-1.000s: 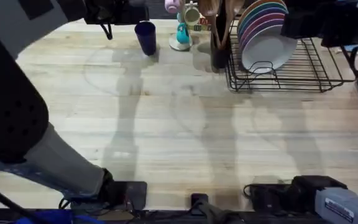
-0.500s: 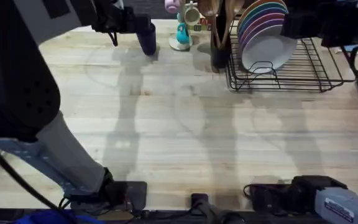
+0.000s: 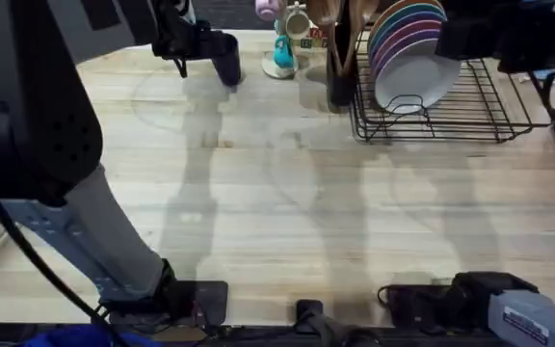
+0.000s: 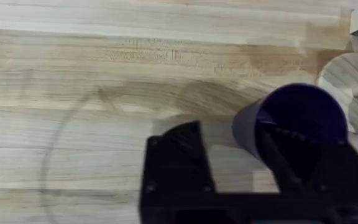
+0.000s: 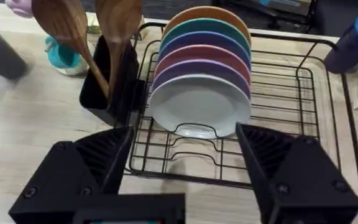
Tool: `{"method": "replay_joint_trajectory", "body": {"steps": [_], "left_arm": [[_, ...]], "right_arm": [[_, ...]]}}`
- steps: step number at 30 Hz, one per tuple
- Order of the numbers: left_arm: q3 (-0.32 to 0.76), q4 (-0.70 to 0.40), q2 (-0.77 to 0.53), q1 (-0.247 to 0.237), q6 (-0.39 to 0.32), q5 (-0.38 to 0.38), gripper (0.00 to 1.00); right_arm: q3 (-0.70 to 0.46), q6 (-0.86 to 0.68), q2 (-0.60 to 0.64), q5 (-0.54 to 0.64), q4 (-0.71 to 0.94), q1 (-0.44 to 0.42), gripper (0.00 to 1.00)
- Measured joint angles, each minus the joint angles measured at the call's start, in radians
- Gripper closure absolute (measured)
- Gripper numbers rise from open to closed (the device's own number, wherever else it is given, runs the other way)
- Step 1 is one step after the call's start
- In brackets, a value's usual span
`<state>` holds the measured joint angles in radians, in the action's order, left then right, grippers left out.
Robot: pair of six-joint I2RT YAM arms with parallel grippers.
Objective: Pick up the cup on the table and put them onto the rack.
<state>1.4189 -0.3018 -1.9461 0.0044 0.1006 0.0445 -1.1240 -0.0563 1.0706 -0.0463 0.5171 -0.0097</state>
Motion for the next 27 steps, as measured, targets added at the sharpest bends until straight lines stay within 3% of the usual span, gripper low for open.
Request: {"method": "replay_joint_trajectory", "body": {"steps": [7, 17, 27], "left_arm": [[0.0, 0.0, 0.0, 0.0, 0.016, 0.012, 0.939], [0.003, -0.002, 0.0, 0.0, 0.044, 0.016, 0.958], [0.008, -0.084, 0.062, -0.01, 0.049, 0.012, 0.959]], "right_arm": [[0.0, 0.0, 0.0, 0.0, 0.0, 0.0, 0.008], [0.0, 0.0, 0.0, 0.0, 0.0, 0.0, 0.008], [0.0, -0.035, 0.0, 0.0, -0.009, 0.0, 0.008]]}}
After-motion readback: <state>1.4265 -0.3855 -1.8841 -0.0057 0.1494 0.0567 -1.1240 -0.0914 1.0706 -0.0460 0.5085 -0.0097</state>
